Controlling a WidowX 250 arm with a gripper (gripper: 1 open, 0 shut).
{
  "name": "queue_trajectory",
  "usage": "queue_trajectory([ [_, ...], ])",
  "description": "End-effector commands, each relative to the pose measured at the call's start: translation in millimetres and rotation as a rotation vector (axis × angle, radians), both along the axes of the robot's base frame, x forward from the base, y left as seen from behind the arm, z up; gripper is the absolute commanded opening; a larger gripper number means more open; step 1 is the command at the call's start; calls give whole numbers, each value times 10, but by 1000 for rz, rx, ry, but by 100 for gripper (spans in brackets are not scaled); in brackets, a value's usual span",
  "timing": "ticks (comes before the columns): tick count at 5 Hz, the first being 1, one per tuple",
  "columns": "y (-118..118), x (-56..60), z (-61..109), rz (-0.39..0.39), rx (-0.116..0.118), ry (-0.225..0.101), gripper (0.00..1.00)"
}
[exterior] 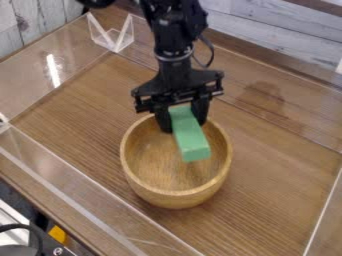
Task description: Remove the green block from inside the brown bowl and put it on the table
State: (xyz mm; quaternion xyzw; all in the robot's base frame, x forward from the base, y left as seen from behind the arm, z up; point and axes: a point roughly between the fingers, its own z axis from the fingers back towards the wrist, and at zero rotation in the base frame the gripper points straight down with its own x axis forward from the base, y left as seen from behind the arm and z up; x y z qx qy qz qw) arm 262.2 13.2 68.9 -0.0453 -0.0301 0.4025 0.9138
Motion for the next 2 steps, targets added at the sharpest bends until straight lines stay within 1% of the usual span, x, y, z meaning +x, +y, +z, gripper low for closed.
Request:
queue_trajectory([
  [1, 93, 110, 244, 4, 5, -46, 0],
  [2, 186, 72, 370, 89, 11, -51, 0],
])
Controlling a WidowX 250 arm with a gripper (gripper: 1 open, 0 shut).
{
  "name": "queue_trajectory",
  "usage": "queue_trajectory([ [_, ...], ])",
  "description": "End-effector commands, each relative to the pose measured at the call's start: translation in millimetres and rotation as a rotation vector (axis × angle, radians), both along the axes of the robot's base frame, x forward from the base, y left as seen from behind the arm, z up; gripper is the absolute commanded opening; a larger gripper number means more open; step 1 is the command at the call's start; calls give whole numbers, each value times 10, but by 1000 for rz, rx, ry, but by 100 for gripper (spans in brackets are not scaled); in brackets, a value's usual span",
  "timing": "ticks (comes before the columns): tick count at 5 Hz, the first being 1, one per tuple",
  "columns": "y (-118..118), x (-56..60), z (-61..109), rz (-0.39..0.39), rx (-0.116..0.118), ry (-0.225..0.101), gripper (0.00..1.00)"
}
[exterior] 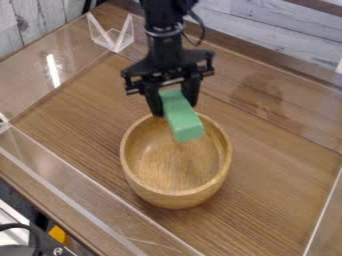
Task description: Remove the green block from inside the brown bowl and put it on the table
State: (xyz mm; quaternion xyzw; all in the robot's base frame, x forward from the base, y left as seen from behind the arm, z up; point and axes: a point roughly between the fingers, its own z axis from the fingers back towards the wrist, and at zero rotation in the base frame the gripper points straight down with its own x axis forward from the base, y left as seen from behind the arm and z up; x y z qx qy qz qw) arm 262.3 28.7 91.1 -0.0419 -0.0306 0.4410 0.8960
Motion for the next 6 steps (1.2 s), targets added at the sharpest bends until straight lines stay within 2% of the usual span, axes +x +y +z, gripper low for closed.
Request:
queue_trajectory([
  [1, 158, 13, 221, 92, 28, -58, 0],
  [3, 492, -74, -109, 80, 71, -63, 0],
  [4, 622, -142, -191, 109, 91, -70, 0],
  [6, 740, -151, -229, 110, 105, -88, 0],
])
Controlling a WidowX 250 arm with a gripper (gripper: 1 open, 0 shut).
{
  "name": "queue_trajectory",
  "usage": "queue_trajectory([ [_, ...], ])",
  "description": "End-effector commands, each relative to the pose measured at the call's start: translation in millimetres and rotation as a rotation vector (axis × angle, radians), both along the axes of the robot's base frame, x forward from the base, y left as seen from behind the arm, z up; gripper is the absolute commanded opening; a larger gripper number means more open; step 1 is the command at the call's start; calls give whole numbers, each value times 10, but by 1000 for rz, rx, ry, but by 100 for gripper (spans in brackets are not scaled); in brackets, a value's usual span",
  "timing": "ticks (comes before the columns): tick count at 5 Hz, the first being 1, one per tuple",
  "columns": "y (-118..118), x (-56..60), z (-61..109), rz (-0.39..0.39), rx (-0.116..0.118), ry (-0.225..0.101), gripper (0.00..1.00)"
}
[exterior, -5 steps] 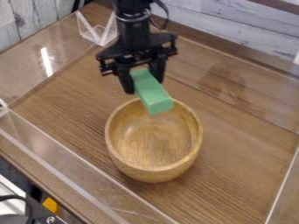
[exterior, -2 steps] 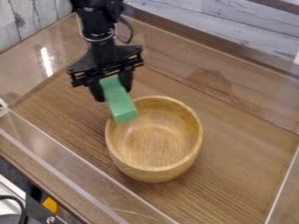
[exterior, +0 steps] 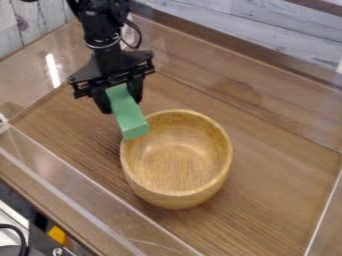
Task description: Remove the green block from inside the brown bowl and put it on the table
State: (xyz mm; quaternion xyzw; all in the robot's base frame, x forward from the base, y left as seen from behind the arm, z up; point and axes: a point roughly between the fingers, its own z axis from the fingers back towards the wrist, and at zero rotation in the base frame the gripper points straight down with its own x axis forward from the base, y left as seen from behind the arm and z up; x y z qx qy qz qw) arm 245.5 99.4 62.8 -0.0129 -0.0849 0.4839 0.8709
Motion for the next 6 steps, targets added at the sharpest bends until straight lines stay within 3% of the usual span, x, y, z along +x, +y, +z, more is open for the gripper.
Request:
queue_trajectory([
  [1, -24, -18, 17, -37, 16, -25, 0],
  [4, -56, -25, -65, -157, 40, -23, 0],
  [5, 34, 36, -180, -149, 45, -15, 100],
  [6, -16, 167, -148, -157, 42, -22, 100],
])
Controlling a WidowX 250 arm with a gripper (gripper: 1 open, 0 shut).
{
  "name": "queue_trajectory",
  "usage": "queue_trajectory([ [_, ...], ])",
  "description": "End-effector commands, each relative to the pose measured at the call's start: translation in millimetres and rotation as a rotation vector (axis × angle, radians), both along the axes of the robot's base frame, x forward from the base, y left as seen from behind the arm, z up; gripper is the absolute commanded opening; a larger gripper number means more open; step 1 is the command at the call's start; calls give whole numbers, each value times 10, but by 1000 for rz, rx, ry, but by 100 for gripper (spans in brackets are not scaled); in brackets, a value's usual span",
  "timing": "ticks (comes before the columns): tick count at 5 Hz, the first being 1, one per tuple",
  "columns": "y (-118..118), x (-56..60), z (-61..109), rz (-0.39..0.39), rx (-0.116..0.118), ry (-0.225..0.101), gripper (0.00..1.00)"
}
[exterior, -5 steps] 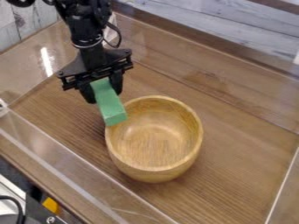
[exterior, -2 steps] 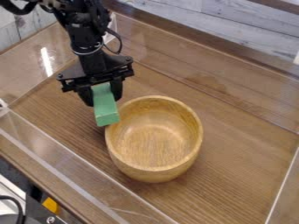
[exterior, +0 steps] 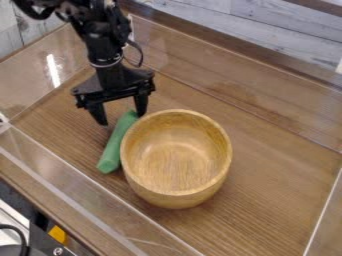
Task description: Remove the green block from inside the brown bowl and put it on the table
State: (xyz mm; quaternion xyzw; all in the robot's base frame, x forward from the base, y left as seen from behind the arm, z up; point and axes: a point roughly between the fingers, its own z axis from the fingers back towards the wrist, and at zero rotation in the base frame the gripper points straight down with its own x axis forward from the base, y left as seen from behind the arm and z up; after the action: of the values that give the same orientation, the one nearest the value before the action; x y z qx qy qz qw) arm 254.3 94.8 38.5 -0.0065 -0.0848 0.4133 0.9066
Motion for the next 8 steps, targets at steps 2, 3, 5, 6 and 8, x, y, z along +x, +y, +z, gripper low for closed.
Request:
queue_trajectory([
  [2, 84, 274, 35, 24, 17, -31, 0],
  [3, 156, 333, 18, 55, 17, -24, 100],
  [5, 351, 385, 143, 139, 11, -6, 100],
  [6, 294, 351, 237, 97, -4, -3, 100],
  [8, 287, 350, 301, 53, -19, 6, 100],
])
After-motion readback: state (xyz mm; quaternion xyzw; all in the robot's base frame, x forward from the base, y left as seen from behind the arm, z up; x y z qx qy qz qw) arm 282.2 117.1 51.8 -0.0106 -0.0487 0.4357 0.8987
